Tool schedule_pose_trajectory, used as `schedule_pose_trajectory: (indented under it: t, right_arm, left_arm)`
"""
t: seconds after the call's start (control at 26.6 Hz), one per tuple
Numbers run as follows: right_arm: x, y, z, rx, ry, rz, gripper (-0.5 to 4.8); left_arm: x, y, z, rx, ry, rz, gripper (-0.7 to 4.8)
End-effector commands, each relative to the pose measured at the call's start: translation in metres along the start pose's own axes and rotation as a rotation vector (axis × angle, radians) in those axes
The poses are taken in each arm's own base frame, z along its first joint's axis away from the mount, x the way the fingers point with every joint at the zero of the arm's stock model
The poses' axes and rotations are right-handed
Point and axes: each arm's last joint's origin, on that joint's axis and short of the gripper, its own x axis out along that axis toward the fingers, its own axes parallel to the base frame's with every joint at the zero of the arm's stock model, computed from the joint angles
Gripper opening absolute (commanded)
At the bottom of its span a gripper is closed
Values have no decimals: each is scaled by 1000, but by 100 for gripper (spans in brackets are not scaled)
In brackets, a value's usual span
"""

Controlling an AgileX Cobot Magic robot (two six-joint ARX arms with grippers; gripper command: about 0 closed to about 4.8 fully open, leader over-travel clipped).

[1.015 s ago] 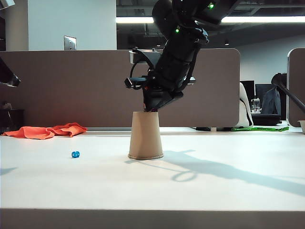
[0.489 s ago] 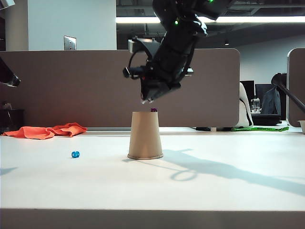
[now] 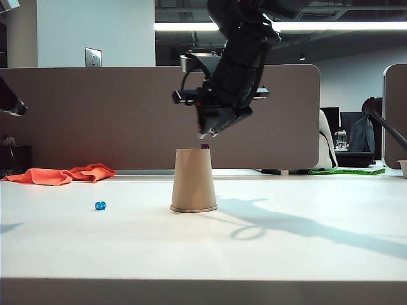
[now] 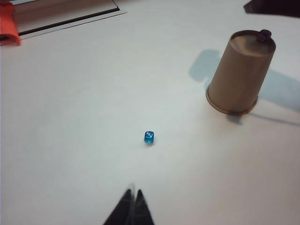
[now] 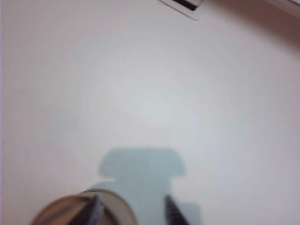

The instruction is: Throw the dice onto the paper cup, compare its value with the values of the other dice on the table, place the die with the higher value on the paper cup, and take no action if both dice have the same value.

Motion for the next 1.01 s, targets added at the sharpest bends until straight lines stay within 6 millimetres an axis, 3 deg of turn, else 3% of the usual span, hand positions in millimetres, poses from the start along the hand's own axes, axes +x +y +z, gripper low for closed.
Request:
schedule_pose_trajectory:
  t: [0.04, 1.01]
  right_arm:
    - [-5, 5, 2, 33, 6, 13, 202]
    - [1, 7, -7, 67, 71, 24, 212]
  left_arm:
    - [-1, 0, 3, 3, -17, 0, -6]
    - [-1, 0, 2, 1, -15, -7, -5]
